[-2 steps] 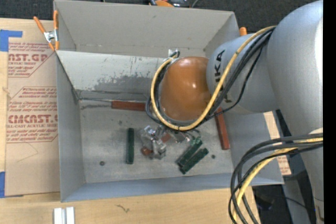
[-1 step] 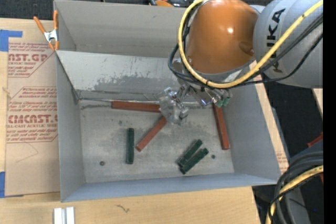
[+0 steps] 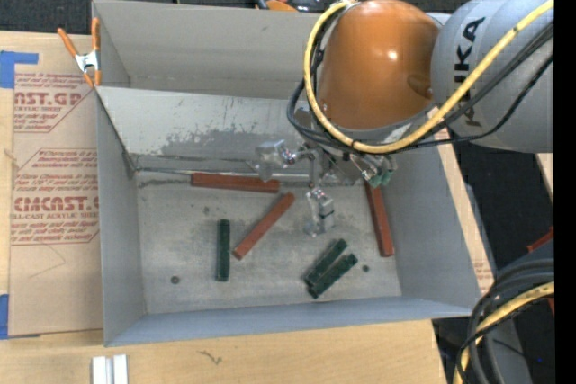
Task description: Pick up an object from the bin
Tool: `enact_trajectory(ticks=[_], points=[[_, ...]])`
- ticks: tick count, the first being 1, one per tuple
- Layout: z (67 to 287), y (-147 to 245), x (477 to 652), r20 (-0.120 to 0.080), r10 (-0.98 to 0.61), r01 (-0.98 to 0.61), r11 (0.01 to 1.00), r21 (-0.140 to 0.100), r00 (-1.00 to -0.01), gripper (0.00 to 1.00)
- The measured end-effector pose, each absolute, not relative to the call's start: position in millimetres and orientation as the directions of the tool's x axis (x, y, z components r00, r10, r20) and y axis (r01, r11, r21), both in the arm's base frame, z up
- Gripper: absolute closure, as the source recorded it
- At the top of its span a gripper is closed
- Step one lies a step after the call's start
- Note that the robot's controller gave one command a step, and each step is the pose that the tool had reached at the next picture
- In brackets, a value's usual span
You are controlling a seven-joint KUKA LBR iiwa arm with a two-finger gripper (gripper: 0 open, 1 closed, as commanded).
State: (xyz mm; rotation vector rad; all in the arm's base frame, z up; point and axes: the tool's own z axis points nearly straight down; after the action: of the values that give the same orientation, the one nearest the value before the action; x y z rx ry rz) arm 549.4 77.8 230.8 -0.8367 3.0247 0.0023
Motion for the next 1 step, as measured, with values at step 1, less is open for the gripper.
enact_trajectory(ticks=[1], points=[[65.9, 77.9, 578.5, 0.002, -0.614, -0.614, 0.789, 0.004, -0.789, 0.00]])
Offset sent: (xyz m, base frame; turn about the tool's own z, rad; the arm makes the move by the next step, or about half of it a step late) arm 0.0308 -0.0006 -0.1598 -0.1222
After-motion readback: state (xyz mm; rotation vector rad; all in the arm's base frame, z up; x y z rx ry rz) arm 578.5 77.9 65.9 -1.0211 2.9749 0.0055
